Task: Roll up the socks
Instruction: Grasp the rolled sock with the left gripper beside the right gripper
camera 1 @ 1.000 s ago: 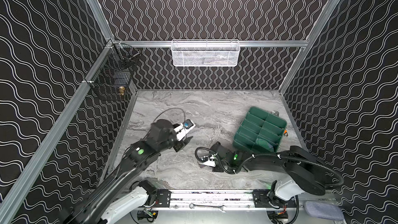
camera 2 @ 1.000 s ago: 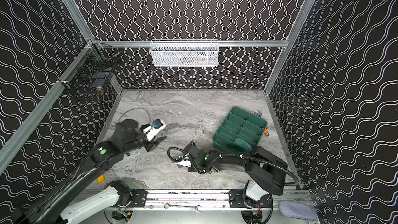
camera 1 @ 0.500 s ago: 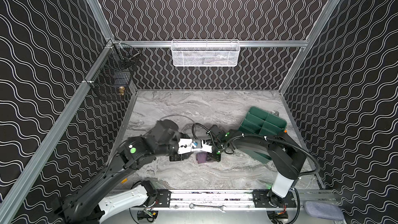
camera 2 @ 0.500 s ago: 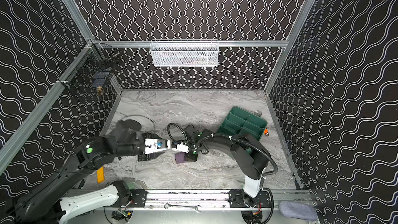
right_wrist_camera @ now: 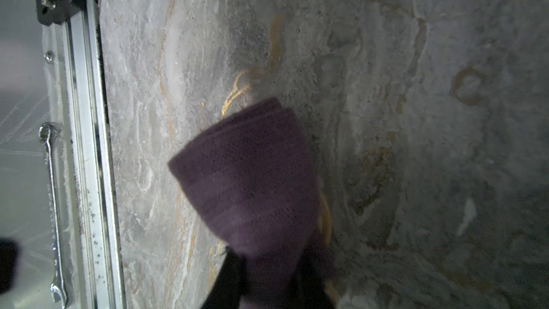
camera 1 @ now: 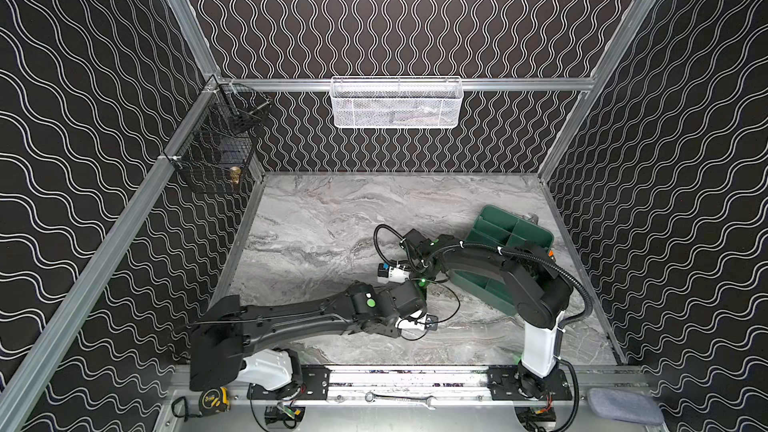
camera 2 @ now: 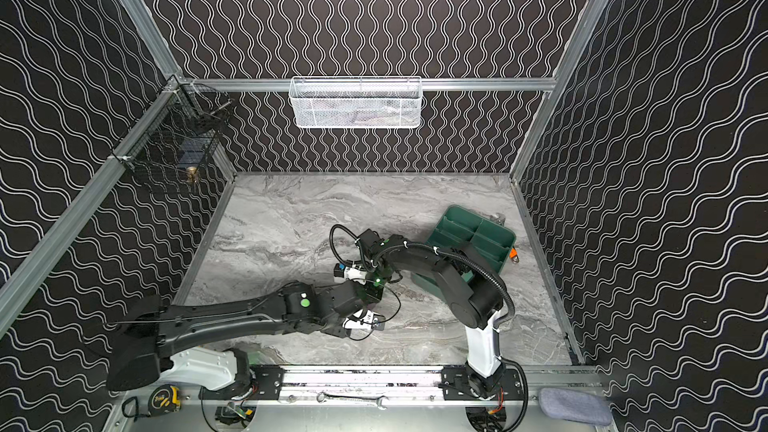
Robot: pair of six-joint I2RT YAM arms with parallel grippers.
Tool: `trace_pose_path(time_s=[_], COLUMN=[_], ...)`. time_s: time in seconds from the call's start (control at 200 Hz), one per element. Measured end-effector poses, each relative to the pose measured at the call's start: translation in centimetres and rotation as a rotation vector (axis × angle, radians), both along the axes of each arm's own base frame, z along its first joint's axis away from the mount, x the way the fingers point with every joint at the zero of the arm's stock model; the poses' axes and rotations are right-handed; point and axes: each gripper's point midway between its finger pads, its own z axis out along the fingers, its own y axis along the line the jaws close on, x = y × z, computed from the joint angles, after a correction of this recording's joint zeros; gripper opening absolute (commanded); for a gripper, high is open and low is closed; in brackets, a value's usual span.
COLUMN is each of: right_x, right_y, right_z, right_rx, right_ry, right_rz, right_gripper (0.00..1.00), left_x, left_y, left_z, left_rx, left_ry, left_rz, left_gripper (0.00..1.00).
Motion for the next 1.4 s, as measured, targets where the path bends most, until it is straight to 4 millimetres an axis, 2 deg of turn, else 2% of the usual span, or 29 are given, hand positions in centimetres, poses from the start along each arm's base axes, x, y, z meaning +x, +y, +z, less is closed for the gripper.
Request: trace_pose_path(time_s=[0.14,0.29,0.536,0.691,0.781,0.866,0.936,0.996,1.066,1.131,1.236,1.401], right_x=[0.3,0.4,1.1,1.4,1.7,1.7,1.8,1.8,2.0,2.1,2.4,2.6], right_y=[-0.1,-0.1,-0.3,-0.4,-0.6,-0.6,-0.7,-0.7,-0.8,-0.8,-0.8,-0.8], right_z=[0.0,0.1,0.1,0.0,0.0,0.0,-0.1,-0.2,-0.2,-0.2,-0.2,-0.3], right_rx=[0.011,0.026,0.050,0.063,0.065,0.063,0.053,0.045,0.042,0.042,0.032,0.036], right_ry=[0.024,0.049,0.033,0.009,0.001,0.003,0.017,0.032,0.061,0.104,0.177,0.305], right_rz=[-0.001,0.000,0.023,0.054,0.060,0.055,0.033,0.019,0.003,-0.015,-0.046,-0.093], right_gripper=[0.00,0.00,0.00,0.00,0.00,0.00,0.00,0.00,0.00,0.00,0.00,0.00], left_x=[1.8,4.1,4.8,4.9,5.0,5.2,5.0,4.9,4.9,4.6,4.2,3.3], left_y=[0.4,1.2,-0.3,-0.5,-0.2,-0.3,-0.2,0.4,0.0,-0.3,-0.1,0.2], left_z=[-2.2,-3.5,-5.4,-6.4,-7.1,-6.6,-5.4,-3.6,-1.0,0.1,-0.2,-2.2], left_rx=[0.000,-0.025,-0.091,-0.079,-0.039,-0.055,-0.099,-0.146,-0.225,-0.254,-0.232,-0.178], left_ry=[0.018,0.019,0.084,0.100,0.088,0.074,0.063,0.048,0.022,0.020,0.030,0.067], left_rz=[0.082,0.176,0.191,0.192,0.168,0.164,0.170,0.184,0.172,0.141,0.123,0.098], left_gripper=[0.65,0.65,0.58,0.49,0.48,0.53,0.58,0.59,0.60,0.60,0.60,0.60])
